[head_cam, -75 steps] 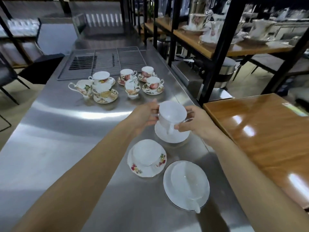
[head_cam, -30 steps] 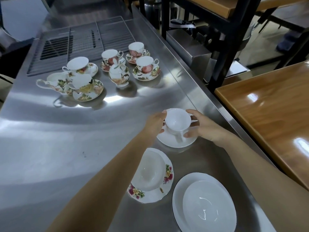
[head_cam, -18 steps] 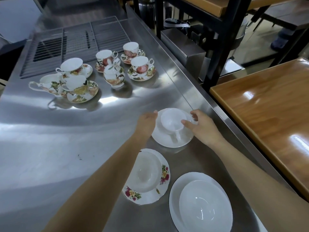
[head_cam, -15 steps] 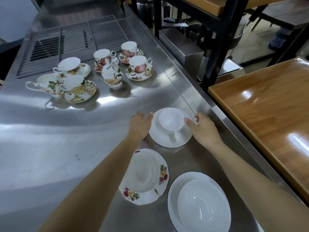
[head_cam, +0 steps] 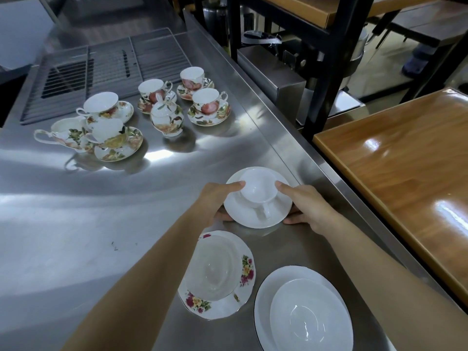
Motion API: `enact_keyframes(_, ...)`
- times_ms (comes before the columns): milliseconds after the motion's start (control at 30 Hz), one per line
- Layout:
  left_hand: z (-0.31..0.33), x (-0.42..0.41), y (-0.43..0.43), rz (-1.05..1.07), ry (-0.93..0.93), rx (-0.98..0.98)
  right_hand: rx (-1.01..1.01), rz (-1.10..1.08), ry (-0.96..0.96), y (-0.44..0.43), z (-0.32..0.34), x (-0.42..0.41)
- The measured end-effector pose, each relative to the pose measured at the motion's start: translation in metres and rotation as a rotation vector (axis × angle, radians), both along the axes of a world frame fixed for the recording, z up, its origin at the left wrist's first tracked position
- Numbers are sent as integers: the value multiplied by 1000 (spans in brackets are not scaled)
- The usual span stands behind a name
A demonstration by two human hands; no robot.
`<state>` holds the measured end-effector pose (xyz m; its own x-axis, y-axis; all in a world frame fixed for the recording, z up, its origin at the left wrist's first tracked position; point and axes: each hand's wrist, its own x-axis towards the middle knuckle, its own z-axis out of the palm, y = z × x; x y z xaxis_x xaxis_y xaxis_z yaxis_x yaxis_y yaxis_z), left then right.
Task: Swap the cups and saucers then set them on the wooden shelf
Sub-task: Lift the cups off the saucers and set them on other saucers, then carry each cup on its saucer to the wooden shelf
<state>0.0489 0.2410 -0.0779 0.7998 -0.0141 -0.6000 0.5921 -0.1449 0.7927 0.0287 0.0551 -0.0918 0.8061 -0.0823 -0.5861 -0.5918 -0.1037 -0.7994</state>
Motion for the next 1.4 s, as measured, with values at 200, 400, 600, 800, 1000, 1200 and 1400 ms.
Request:
enact_keyframes(200, 6, -3, 8, -4, -44, 9, -13, -5, -49, 6, 7, -6)
enact_keyframes(400, 33, -10, 19, 5, -124, -32, -44, -10, -149, 14, 34, -10)
enact_keyframes(600, 67, -20, 11, 13, -179, -78, -70, -75, -183, 8, 64, -23)
enact_keyframes(800, 89, -31, -19, -39, -233, -129, -112, -180, -249, -17, 98, -49)
enact_keyframes(1000, 105, -34, -69, -154, -242, -153, -84, -329, -277, -60, 123, -82)
enact_keyframes(1200, 106, -27, -122, -281, -211, -152, -91, -501, -263, -94, 125, -104)
enact_keyframes(1400, 101, -21, -171, -418, -160, -138, -72, -660, -174, -122, 117, -121)
